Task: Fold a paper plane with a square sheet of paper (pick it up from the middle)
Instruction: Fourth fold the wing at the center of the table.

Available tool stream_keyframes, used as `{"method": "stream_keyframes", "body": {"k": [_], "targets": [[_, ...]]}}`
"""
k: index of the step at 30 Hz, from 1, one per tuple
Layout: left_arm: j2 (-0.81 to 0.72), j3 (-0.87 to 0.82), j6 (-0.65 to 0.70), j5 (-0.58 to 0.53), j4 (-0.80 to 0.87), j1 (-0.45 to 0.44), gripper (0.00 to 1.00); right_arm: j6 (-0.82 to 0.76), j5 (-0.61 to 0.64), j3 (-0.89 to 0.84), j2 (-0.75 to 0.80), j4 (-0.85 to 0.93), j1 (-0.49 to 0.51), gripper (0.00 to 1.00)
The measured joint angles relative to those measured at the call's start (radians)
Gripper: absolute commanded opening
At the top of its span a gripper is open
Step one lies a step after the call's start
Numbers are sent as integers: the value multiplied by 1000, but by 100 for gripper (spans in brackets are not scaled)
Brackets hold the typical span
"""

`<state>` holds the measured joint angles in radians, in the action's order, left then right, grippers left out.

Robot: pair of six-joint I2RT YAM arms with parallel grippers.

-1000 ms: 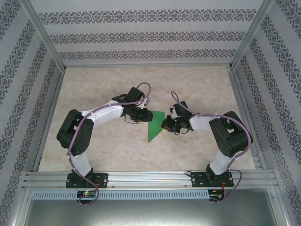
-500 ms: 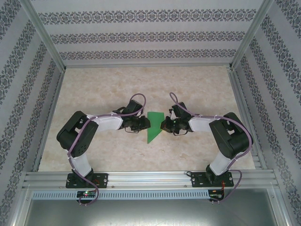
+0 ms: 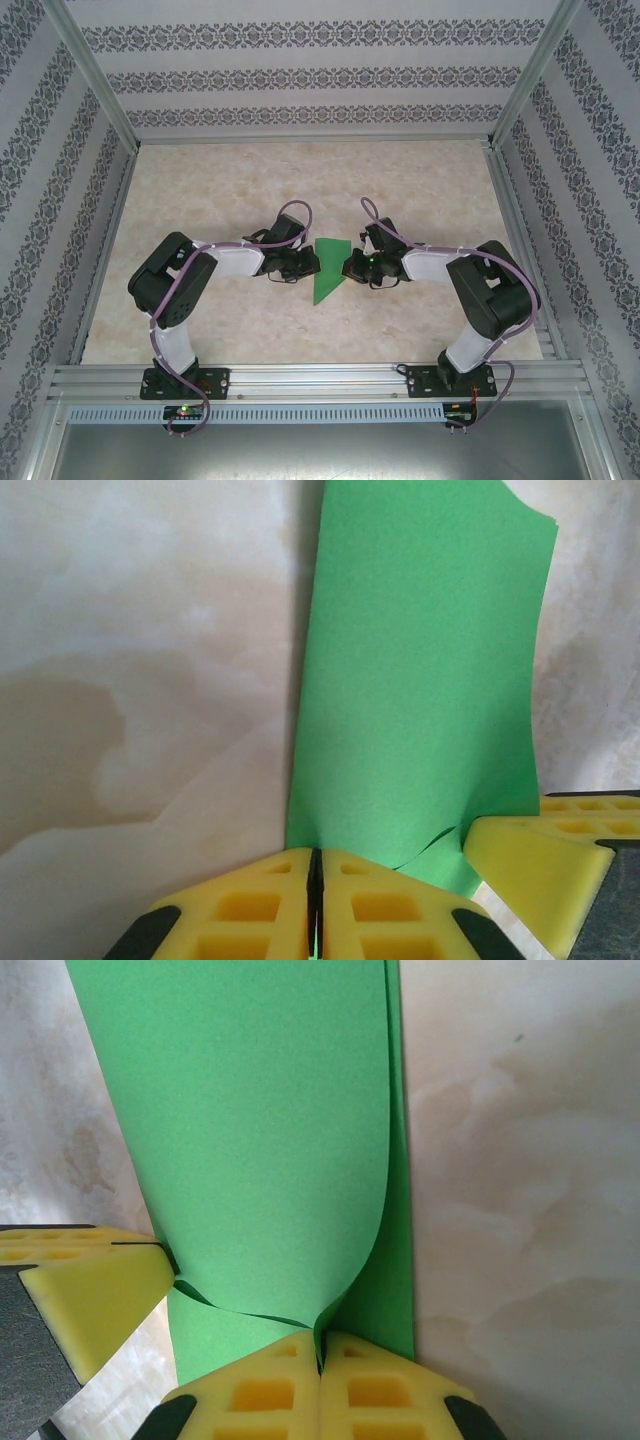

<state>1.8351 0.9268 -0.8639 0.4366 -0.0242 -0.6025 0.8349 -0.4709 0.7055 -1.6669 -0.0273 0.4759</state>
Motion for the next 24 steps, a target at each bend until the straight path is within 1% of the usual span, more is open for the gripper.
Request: {"method": "stream_keyframes", "body": {"k": [5, 13, 19, 24], "targets": [[1, 1, 39, 3, 1, 0, 10, 0, 3, 0, 5, 11, 0, 0], [5, 17, 104, -1, 31, -1, 9, 19, 3, 8, 10, 26, 31, 1], [5, 26, 131, -9, 50, -5, 10, 30, 3, 14, 26, 37, 33, 5], [5, 33, 145, -20, 64, -6, 11, 34, 3, 14, 64, 47, 33, 15]]}}
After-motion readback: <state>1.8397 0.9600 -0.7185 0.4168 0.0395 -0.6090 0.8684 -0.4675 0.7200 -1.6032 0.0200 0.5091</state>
